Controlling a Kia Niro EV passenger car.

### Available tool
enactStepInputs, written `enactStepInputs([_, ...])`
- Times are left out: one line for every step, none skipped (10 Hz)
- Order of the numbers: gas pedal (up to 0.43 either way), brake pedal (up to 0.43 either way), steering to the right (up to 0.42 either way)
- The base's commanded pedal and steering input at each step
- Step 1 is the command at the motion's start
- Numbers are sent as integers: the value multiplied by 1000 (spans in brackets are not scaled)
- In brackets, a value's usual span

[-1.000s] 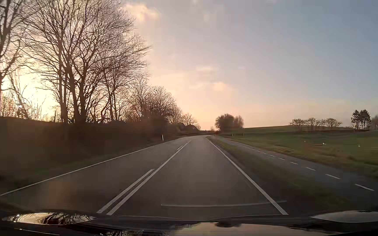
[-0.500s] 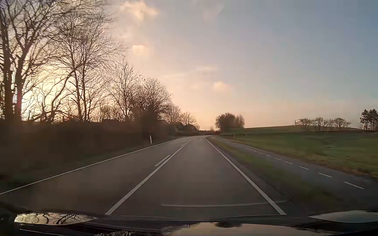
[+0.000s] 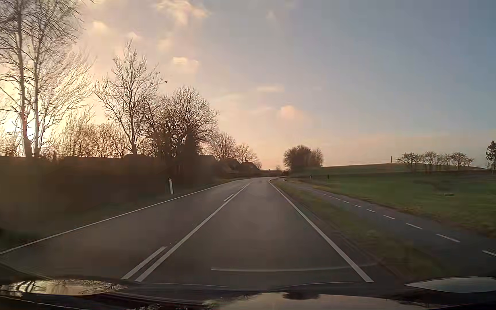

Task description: Follow the waypoints while adhering to traffic rules and regulations

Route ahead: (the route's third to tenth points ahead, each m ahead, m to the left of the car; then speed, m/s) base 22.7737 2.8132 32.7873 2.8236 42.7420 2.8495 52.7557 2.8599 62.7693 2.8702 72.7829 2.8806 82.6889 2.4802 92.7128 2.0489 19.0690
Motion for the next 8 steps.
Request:
enactStepInputs([197, 0, 3])
enactStepInputs([197, 0, 3])
enactStepInputs([197, 0, 2])
enactStepInputs([197, 0, 2])
enactStepInputs([197, 0, 3])
enactStepInputs([197, 0, 2])
enactStepInputs([197, 0, 2])
enactStepInputs([197, 0, 2])
